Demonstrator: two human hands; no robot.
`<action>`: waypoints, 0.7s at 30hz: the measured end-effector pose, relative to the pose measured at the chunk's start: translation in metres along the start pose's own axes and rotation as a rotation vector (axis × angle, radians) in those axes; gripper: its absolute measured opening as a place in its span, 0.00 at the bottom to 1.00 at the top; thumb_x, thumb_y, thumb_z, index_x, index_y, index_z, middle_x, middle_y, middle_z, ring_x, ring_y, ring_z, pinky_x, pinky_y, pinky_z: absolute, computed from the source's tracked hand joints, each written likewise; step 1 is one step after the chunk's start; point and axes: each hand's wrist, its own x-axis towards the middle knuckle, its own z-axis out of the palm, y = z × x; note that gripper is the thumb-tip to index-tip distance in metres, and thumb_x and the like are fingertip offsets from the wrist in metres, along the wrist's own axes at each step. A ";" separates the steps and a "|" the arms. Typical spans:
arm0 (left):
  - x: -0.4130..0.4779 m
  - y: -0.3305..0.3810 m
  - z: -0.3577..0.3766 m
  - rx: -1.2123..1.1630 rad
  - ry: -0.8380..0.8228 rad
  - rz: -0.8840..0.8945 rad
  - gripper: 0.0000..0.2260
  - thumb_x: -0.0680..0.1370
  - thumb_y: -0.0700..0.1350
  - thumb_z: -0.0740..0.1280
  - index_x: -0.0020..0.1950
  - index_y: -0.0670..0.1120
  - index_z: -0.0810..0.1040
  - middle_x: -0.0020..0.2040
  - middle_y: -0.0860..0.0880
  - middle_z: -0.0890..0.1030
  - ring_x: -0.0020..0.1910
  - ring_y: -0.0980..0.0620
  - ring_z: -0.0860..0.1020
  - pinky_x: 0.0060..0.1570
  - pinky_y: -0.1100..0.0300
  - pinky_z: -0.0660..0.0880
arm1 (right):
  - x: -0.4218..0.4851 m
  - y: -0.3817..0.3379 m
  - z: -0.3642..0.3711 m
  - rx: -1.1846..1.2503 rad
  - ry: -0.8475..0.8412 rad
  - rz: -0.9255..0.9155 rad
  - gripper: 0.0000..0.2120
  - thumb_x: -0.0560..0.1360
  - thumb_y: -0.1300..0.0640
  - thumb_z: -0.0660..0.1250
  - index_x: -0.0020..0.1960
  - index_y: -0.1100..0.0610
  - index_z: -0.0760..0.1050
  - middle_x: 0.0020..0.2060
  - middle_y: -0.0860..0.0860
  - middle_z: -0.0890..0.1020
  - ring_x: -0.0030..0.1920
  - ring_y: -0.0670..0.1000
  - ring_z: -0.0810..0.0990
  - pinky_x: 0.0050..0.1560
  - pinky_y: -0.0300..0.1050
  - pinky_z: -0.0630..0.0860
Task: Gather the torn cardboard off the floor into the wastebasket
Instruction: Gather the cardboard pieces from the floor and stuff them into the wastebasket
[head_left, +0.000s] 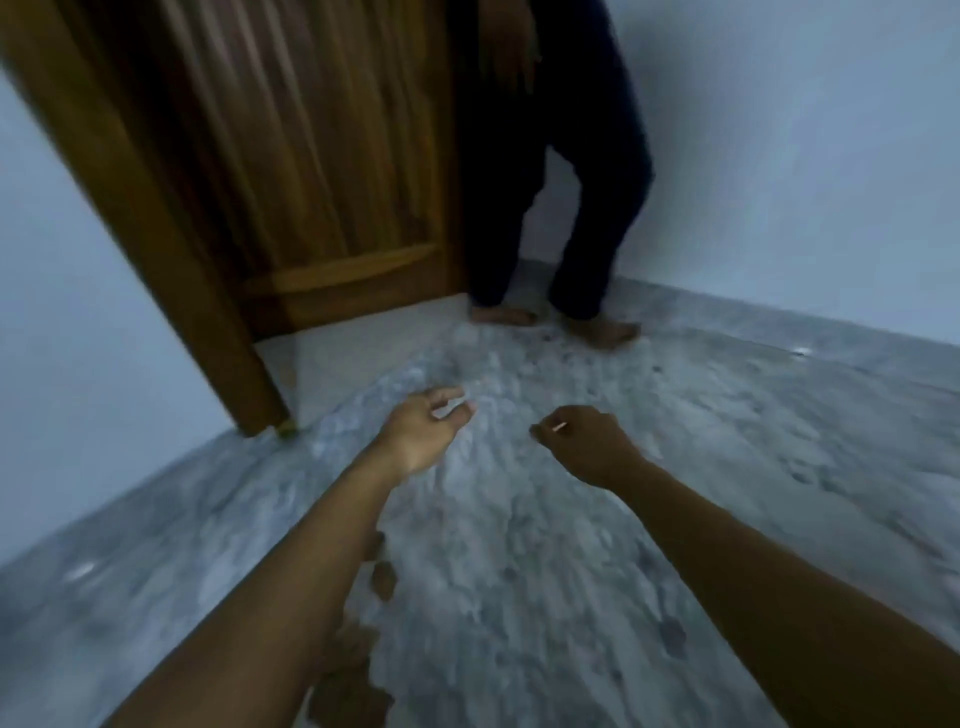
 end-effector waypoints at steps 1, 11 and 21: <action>-0.008 -0.022 -0.024 0.004 0.016 -0.035 0.19 0.77 0.57 0.67 0.67 0.53 0.76 0.71 0.52 0.73 0.70 0.52 0.71 0.63 0.61 0.70 | 0.003 -0.022 0.025 -0.004 -0.032 -0.038 0.16 0.78 0.41 0.66 0.56 0.51 0.82 0.43 0.47 0.81 0.42 0.47 0.78 0.45 0.42 0.72; -0.094 -0.199 -0.182 0.037 0.163 -0.341 0.21 0.77 0.61 0.65 0.67 0.54 0.76 0.72 0.53 0.72 0.68 0.52 0.72 0.58 0.62 0.69 | 0.018 -0.147 0.220 -0.185 -0.435 -0.240 0.16 0.76 0.46 0.70 0.61 0.51 0.78 0.46 0.49 0.82 0.53 0.51 0.81 0.55 0.45 0.76; -0.151 -0.352 -0.186 0.273 0.112 -0.631 0.24 0.75 0.58 0.69 0.69 0.53 0.73 0.68 0.46 0.74 0.66 0.48 0.73 0.59 0.59 0.68 | 0.039 -0.120 0.356 -0.527 -0.705 -0.399 0.26 0.77 0.54 0.70 0.73 0.48 0.67 0.64 0.54 0.76 0.61 0.55 0.76 0.58 0.48 0.73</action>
